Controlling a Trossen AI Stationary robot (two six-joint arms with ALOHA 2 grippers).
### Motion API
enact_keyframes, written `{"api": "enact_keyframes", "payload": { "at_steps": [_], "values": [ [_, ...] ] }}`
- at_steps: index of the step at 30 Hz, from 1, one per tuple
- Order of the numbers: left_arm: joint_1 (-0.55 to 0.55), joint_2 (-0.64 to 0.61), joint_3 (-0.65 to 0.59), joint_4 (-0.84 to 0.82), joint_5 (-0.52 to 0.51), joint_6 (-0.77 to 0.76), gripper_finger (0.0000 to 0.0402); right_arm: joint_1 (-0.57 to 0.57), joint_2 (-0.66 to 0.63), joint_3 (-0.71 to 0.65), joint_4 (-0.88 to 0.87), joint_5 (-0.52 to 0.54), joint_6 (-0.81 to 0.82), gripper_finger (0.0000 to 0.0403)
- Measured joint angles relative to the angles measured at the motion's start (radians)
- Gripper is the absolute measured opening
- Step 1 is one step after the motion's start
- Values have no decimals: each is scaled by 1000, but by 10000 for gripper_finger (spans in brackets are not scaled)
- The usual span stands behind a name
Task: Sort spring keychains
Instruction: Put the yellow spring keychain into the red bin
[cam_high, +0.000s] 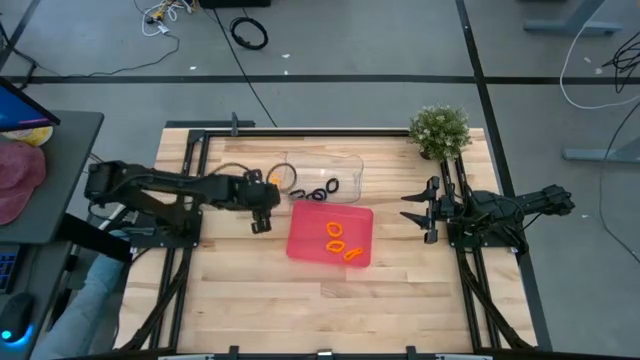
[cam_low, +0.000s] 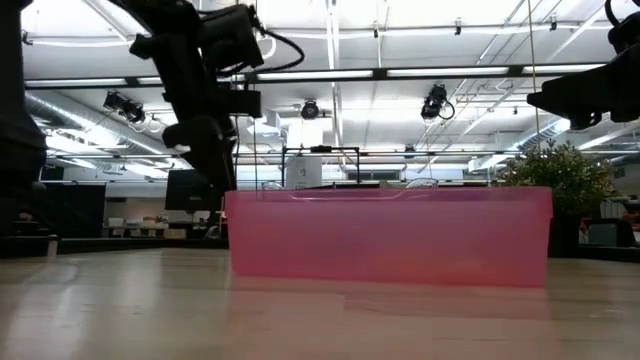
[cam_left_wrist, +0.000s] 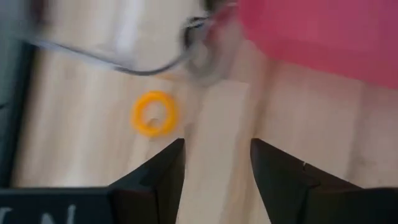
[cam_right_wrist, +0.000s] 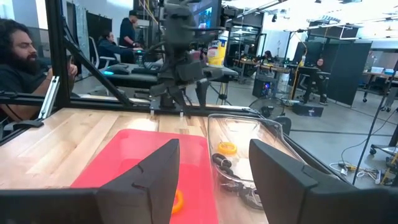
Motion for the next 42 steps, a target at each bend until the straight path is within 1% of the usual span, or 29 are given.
{"api": "enact_keyframes", "payload": {
  "at_steps": [2, 6, 8, 11, 14, 17, 21, 23, 25, 26, 27, 28, 29, 30, 31, 33, 34, 35, 37, 40, 42],
  "values": [
    [53, -33, -30, 34, 92, 67, 180, 0, 0, 0, -1, 0, 0, 198],
    [144, -56, -41, 24, 162, 105, 177, 0, 0, 0, 0, 0, 0, 198],
    [187, -54, -41, 25, 216, 132, 177, 0, 0, 0, 0, 0, 0, 198],
    [239, -34, -42, 74, 300, 182, 177, 0, 0, 0, -1, 0, 0, 198],
    [280, -7, -42, 133, 326, 237, 177, 0, 0, 0, 0, 0, 0, 198],
    [323, 43, -42, 161, 342, 254, 177, 0, 0, 0, -1, 0, 0, 198],
    [362, 143, -42, 212, 407, 256, 177, 0, 0, 0, 0, 0, 0, 198],
    [370, 209, -50, 283, 411, 259, 177, 0, 0, 0, 0, 1, 0, 198],
    [379, 276, -63, 348, 381, 258, 176, 0, 0, 0, 0, 0, 0, 198],
    [383, 305, -61, 361, 358, 257, 172, 0, 0, 0, 0, 0, 0, 198],
    [390, 334, -57, 350, 379, 256, 160, 0, 0, 0, 0, 0, 0, 198],
    [399, 350, -55, 328, 421, 269, 138, 0, 0, 0, 0, 0, 0, 198],
    [410, 360, -51, 304, 473, 289, 104, 0, 0, 0, 0, 0, 0, 198],
    [420, 362, -49, 277, 499, 309, 60, 0, 0, 0, 0, 0, 0, 198],
    [426, 361, -49, 252, 503, 305, 33, 0, 0, 0, 0, 0, 0, 198],
    [438, 335, -49, 187, 508, 275, 16, 0, 0, 0, 0, 0, 0, 198],
    [435, 306, -58, 119, 497, 276, 11, 0, 0, 0, 0, 1, 0, 198],
    [430, 269, -66, 60, 480, 271, 9, 0, 0, 0, 0, 0, 0, 198],
    [411, 201, -75, -3, 428, 265, 7, 0, 0, 0, 0, 0, 0, 198],
    [374, 65, -61, -46, 325, 252, 7, 0, 0, 0, 0, 0, 0, 198],
    [350, -9, -55, -115, 262, 233, 6, 0, 0, 0, 0, 1, 0, 198]
  ]
}}
